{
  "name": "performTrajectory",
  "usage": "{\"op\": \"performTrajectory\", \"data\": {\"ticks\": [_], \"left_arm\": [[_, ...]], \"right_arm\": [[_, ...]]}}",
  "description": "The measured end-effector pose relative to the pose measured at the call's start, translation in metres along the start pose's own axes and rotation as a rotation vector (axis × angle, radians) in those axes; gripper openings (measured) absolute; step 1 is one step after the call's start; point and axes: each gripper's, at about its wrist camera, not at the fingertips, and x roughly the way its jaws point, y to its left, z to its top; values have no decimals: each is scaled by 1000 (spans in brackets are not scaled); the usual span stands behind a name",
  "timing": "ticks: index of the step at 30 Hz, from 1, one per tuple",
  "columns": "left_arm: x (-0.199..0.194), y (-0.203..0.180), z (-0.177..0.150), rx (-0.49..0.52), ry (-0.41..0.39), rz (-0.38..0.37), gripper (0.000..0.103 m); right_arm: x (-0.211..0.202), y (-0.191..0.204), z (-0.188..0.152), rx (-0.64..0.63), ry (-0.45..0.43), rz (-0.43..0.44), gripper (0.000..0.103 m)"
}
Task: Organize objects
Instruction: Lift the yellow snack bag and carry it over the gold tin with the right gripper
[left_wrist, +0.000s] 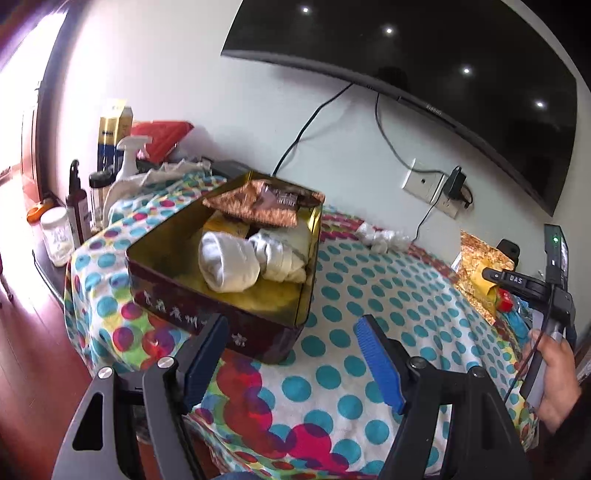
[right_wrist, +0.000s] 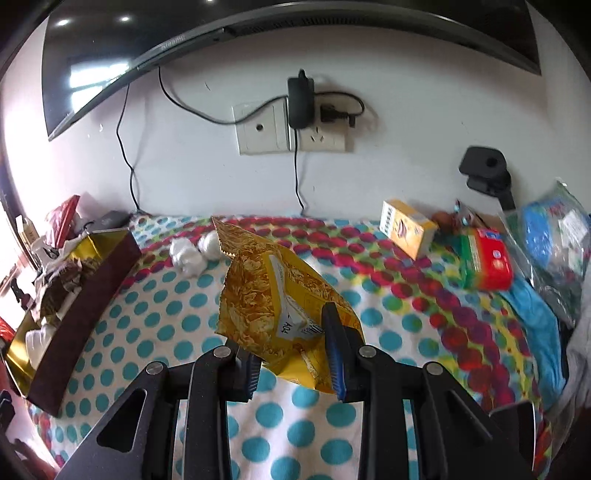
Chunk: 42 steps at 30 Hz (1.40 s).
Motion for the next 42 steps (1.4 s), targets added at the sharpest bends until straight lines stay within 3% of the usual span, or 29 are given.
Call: {"op": "performTrajectory", "data": {"ticks": [6, 9, 13, 18, 27, 32, 38, 42], "left_arm": [[9, 4, -3, 0, 48, 67, 74], [10, 5, -4, 28, 46, 115, 75], [11, 10, -4, 16, 63, 118, 74], [12, 15, -3, -2, 74, 125, 74], [12, 24, -5, -60, 91, 128, 75], [4, 35, -13, -118, 105, 125, 74], [-9, 54, -22, -195, 111, 138, 74], [-12, 57, -23, -201, 105, 145, 74]], "right_arm": [[-9, 9, -1, -3, 0, 12, 28], [-18, 29, 9, -45, -17, 31, 28], [-27, 61, 21, -77, -35, 77, 28], [-36, 114, 32, -134, -52, 154, 28], [-39, 229, 34, -355, -71, 289, 28], [-49, 288, 7, -563, -47, 402, 28], [-58, 326, -36, -752, 36, 529, 28], [-35, 346, -57, -846, 105, 498, 28]]}}
